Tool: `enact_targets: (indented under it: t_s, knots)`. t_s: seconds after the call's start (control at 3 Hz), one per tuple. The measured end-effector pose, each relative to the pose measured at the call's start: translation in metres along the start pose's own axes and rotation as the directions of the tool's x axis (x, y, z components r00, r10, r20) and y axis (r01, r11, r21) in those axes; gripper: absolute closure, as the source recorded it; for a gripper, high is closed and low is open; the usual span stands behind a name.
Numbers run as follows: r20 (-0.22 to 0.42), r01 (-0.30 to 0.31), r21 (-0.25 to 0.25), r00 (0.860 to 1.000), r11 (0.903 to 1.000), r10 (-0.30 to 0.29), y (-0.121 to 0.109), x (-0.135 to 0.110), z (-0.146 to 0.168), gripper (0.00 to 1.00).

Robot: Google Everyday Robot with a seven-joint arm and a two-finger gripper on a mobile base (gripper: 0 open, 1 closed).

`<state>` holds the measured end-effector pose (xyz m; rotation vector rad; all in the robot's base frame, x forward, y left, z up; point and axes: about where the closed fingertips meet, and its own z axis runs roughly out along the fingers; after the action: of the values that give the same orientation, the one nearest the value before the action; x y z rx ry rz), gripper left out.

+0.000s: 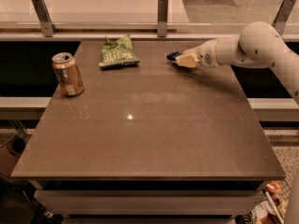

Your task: Move rxbar blueberry near orange can

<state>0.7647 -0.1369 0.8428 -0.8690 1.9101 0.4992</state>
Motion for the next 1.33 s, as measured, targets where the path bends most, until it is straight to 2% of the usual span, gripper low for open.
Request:
enact_targets:
  t_s: [0.67,1.33]
  knots:
    - [-0.062,0.099,-0.025,0.993,0.9947,-0.101,0.047,-0.039,-0.025,1.0]
    - [-0.074,0.141,-0.081,0.986,0.9866,-0.147,0.111,-0.044,-0.03,1.0]
